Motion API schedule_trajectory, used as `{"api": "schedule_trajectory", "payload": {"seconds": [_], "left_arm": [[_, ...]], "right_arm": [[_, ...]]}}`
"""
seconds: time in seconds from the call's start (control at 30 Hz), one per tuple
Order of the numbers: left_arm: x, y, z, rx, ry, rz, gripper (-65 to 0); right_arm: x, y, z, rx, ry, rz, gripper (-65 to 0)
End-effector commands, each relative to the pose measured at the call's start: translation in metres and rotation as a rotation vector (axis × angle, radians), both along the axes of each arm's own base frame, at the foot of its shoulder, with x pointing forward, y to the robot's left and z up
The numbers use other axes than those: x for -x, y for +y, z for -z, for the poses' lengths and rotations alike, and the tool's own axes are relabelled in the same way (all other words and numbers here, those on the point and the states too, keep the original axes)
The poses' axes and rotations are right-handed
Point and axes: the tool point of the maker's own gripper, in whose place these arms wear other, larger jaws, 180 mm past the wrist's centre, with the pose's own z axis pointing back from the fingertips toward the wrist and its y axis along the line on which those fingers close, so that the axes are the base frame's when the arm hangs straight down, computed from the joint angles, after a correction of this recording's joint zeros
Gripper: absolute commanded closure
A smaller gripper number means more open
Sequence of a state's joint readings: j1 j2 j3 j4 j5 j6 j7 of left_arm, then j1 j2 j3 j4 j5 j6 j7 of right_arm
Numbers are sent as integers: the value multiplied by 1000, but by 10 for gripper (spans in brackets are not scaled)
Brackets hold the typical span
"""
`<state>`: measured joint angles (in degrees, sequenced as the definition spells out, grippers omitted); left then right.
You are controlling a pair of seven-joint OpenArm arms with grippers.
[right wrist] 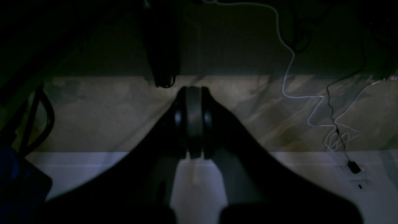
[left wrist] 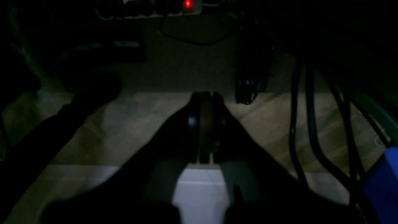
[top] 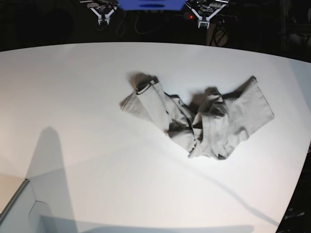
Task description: Layout the t-shirt on the table in an organized manner, then fold the t-shirt properly
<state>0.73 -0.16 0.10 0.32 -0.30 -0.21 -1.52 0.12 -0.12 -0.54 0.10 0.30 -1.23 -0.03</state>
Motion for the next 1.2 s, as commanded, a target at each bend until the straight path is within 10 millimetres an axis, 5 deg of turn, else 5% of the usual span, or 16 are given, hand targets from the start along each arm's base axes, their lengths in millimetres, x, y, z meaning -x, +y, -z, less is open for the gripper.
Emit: {"api": "schedule_trajectory", "payload": {"seconds": [0.0,0.43,1.17], "left_arm": [[3,2,0,-5,6,-3,0],[3,-6,0,4,6,5,0],[-1,-6,0,4,0,5,0]], "right_arm": [[3,4,0,-26,8,0,0],[4,-14,0,2,12,4,0],[7,-16,-1,6,17,1,0]]}}
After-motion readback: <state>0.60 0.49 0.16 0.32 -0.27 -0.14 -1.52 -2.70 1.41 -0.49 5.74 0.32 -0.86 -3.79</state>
